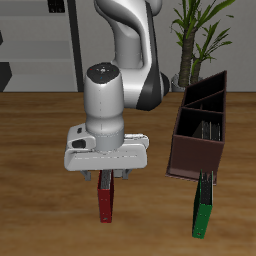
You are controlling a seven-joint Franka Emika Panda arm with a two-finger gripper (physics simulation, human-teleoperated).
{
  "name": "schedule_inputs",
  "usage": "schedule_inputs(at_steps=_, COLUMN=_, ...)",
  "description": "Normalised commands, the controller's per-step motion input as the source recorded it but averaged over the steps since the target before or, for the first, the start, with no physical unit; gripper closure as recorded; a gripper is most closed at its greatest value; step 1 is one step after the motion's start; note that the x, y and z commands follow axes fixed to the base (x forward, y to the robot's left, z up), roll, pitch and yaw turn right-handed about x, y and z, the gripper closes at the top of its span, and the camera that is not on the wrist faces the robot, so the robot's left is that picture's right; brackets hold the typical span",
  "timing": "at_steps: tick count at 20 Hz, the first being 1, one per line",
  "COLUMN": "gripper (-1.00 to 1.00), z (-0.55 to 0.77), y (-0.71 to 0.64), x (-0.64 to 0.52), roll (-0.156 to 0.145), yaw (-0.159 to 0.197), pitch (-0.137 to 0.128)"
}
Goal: Place the left yellow book into the left desk caddy's right compartment and place the right yellow book into the left desk caddy's right compartment and place the red book into the left desk caddy's left compartment
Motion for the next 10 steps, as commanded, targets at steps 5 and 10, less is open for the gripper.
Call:
schedule_inputs(at_steps=5, gripper=-1.0, z=-0.11, y=0.02, x=0.09, roll=0.002, yaw=-0.003, pitch=0.016)
schedule_inputs(at_steps=10, gripper=-1.0, z=-0.29, y=0.0, x=0.09, roll=-0.008, yaw=-0.01, pitch=0.029)
